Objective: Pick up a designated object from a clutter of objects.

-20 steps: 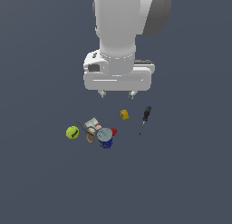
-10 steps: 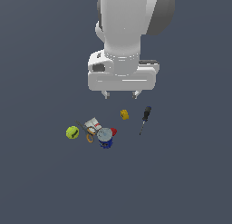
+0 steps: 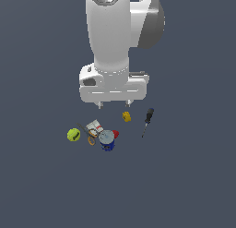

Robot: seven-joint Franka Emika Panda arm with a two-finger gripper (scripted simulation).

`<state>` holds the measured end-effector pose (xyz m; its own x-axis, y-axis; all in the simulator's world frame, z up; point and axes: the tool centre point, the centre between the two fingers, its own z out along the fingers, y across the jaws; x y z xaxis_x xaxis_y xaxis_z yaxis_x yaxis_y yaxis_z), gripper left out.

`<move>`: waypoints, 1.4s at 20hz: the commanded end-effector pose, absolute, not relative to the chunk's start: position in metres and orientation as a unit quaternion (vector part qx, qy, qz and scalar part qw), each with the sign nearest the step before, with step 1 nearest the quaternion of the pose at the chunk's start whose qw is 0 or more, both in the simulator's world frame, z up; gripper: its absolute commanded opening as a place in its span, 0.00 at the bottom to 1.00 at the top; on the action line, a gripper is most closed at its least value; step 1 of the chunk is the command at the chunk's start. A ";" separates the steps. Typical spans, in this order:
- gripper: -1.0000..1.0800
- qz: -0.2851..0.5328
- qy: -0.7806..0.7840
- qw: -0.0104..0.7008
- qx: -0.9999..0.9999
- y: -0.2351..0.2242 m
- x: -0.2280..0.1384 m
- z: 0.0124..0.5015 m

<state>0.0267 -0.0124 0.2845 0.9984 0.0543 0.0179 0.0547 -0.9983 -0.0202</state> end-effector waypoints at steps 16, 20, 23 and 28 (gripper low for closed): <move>0.96 -0.007 -0.125 0.009 -0.992 -0.134 0.040 0.179; 0.96 -0.006 -0.149 0.007 -0.989 -0.164 0.036 0.152; 0.96 -0.004 -0.165 0.005 -0.986 -0.184 0.031 0.135; 0.96 -0.002 -0.185 0.003 -0.983 -0.209 0.024 0.112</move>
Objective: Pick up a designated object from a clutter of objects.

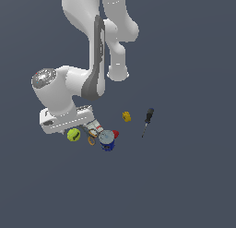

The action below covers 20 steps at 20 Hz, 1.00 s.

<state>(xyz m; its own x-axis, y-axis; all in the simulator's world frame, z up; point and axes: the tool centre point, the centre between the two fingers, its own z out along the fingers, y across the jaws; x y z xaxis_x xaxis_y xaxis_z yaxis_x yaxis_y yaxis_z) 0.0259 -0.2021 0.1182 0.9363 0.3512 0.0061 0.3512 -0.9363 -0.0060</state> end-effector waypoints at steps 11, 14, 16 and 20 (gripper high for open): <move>0.96 0.000 -0.204 0.000 -0.979 -0.232 0.015 0.091; 0.96 0.000 -0.202 0.000 -0.979 -0.231 0.015 0.090; 0.96 0.000 -0.202 0.000 -0.979 -0.231 0.015 0.086; 0.96 0.000 -0.203 0.000 -0.979 -0.231 0.015 0.068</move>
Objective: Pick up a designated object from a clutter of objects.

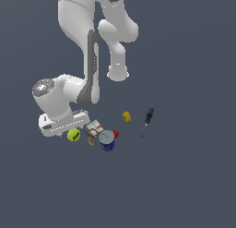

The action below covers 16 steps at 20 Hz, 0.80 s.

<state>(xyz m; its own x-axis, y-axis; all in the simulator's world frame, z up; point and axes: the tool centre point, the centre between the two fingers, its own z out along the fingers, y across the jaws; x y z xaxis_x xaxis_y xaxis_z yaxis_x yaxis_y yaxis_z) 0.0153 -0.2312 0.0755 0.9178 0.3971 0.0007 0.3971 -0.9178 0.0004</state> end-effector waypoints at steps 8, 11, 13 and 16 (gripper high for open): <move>0.96 0.000 0.204 0.000 0.979 -0.232 0.015 0.041; 0.00 0.000 0.204 0.000 0.979 -0.232 0.015 0.041; 0.00 0.000 0.204 0.000 0.979 -0.232 0.015 0.041; 0.00 0.000 0.204 0.000 0.979 -0.232 0.015 0.041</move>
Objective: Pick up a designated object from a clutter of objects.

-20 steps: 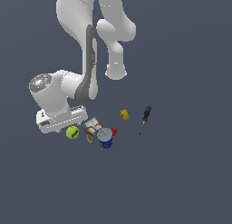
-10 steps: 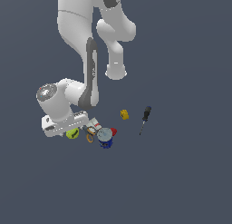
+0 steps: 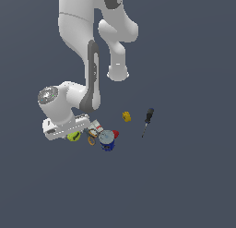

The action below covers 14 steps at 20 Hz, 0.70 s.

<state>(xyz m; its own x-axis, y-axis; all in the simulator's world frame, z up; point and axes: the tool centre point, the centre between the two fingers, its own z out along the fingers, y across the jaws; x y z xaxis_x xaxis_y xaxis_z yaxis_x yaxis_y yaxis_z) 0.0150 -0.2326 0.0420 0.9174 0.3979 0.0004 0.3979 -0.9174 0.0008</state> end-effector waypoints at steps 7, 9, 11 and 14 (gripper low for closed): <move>0.00 0.000 0.203 0.000 0.979 -0.231 0.015 0.044; 0.00 0.000 0.203 0.000 0.979 -0.229 0.014 0.047; 0.00 0.000 0.203 0.000 0.979 -0.225 0.012 0.051; 0.00 0.000 0.203 0.000 0.979 -0.218 0.009 0.061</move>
